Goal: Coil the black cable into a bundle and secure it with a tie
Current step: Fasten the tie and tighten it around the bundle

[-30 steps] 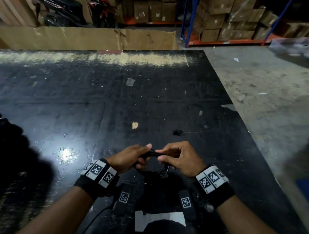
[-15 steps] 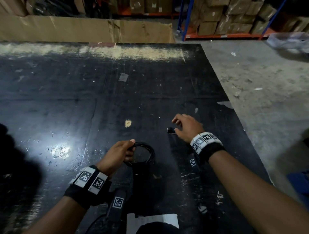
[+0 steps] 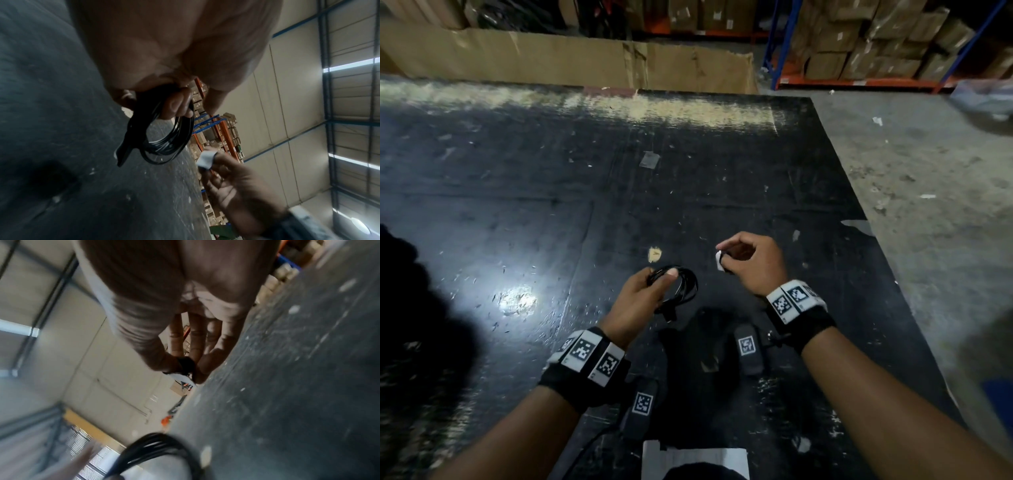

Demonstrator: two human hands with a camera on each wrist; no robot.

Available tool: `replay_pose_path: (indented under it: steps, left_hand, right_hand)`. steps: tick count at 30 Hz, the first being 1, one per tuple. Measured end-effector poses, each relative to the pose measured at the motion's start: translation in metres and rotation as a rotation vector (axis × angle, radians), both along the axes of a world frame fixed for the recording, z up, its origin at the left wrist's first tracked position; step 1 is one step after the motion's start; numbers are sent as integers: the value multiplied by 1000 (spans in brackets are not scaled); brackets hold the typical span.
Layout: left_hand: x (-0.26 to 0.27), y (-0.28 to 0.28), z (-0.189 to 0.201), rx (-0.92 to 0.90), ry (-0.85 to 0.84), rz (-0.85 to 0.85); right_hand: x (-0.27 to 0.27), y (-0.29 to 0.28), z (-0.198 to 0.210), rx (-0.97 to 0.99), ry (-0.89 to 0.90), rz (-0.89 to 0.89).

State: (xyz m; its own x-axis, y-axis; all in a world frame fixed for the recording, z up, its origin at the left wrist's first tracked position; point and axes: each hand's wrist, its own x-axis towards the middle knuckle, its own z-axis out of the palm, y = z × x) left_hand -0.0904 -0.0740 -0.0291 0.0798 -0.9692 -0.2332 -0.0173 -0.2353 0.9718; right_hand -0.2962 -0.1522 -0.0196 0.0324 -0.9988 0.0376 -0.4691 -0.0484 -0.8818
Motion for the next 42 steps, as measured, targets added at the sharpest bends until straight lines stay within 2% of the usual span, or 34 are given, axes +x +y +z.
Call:
replay_pose_path:
  steps: [2, 4, 11, 15, 22, 29, 32, 35, 37, 39, 42]
  left_hand:
    - [-7, -2, 6, -39, -29, -9]
    - [-11, -1, 11, -82, -35, -21]
    - [-15, 8, 23, -210, -103, -110]
    - [-11, 14, 22, -195, -153, -88]
    - [-8, 21, 21, -292, -466, 60]
    - [-2, 25, 26, -329, -519, 102]
    - [4, 22, 31, -307, -692, 63]
    - [11, 19, 33, -269, -826, -53]
    - [14, 17, 32, -253, -829, -125]
    - [16, 18, 32, -240, -807, -165]
    - [16, 18, 31, -191, -640, -175]
  right_hand:
    - [11, 18, 13, 19, -170, 36]
    - [20, 32, 20, 20, -253, 58]
    - [33, 56, 31, 9, -369, -11]
    - [34, 63, 34, 1, -274, -19]
    - [48, 75, 32, -35, -185, 2]
    - [54, 83, 37, -20, -163, 17]
    - [50, 86, 41, -166, 50, 53]
    - [44, 89, 41, -368, 330, 254]
    - [40, 88, 38, -437, 450, 285]
    - [38, 88, 35, -488, 463, 273]
    - [38, 89, 33, -508, 435, 263]
